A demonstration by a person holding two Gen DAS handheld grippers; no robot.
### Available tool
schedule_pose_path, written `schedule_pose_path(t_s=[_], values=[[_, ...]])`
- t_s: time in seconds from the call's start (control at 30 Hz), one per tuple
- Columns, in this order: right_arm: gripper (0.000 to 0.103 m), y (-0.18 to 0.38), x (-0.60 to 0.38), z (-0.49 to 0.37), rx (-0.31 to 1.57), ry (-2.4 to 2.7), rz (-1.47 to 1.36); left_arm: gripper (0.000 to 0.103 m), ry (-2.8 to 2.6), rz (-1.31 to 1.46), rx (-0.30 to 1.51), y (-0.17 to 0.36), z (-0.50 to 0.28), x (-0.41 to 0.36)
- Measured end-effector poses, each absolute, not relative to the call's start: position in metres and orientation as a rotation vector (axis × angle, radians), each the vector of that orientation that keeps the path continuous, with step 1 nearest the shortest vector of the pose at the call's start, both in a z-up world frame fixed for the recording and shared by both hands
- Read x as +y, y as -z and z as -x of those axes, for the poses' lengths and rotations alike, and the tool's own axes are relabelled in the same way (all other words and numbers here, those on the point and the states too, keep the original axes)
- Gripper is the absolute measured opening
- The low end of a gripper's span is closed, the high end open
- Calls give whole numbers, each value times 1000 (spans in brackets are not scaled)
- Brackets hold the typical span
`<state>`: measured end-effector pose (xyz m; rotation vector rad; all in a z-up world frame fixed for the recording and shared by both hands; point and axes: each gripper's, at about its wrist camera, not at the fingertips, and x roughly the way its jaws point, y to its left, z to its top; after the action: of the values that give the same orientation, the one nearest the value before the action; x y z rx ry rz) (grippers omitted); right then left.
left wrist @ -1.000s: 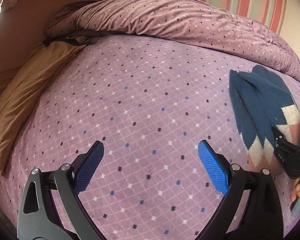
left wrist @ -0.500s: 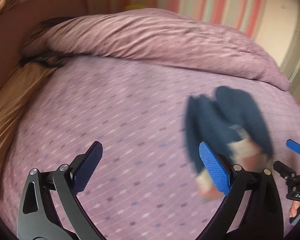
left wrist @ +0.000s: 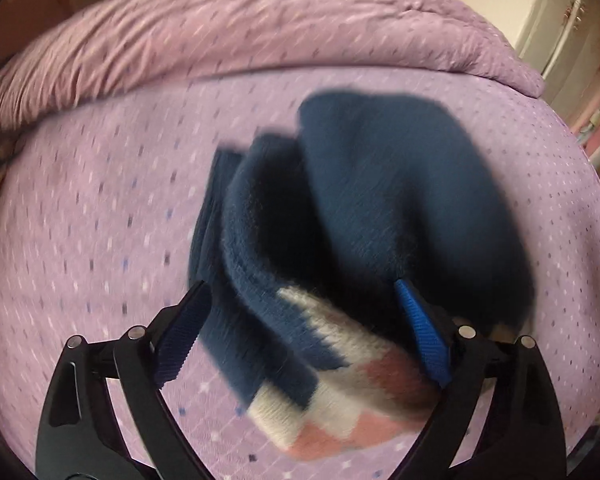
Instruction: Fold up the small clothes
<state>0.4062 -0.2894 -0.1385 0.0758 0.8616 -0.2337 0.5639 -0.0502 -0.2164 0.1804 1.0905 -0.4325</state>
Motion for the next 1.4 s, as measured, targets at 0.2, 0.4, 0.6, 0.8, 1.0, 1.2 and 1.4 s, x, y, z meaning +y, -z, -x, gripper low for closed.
schedule_pose_path(t_s=[0.2, 0.4, 0.6, 0.8, 1.0, 1.2, 1.4], values=[[87, 148, -296, -400, 878, 242, -98, 99, 418, -130, 1100, 237, -550, -10], [87, 150, -291, -401, 867, 227, -92, 97, 522, 24, 1001, 200, -539, 4], [87, 149, -294, -404, 864, 229, -96, 100, 645, -29, 960, 168, -540, -51], [87, 147, -302, -401, 854, 245, -92, 90, 691, 74, 1125, 217, -557, -73], [87, 157, -314, -394, 873, 270, -102, 45, 614, 71, 1179, 239, -556, -63], [87, 164, -314, -392, 884, 277, -101, 25, 612, 6, 1131, 229, -553, -67], [87, 159, -303, -394, 859, 263, -68, 22, 584, -14, 1030, 203, -526, -49]])
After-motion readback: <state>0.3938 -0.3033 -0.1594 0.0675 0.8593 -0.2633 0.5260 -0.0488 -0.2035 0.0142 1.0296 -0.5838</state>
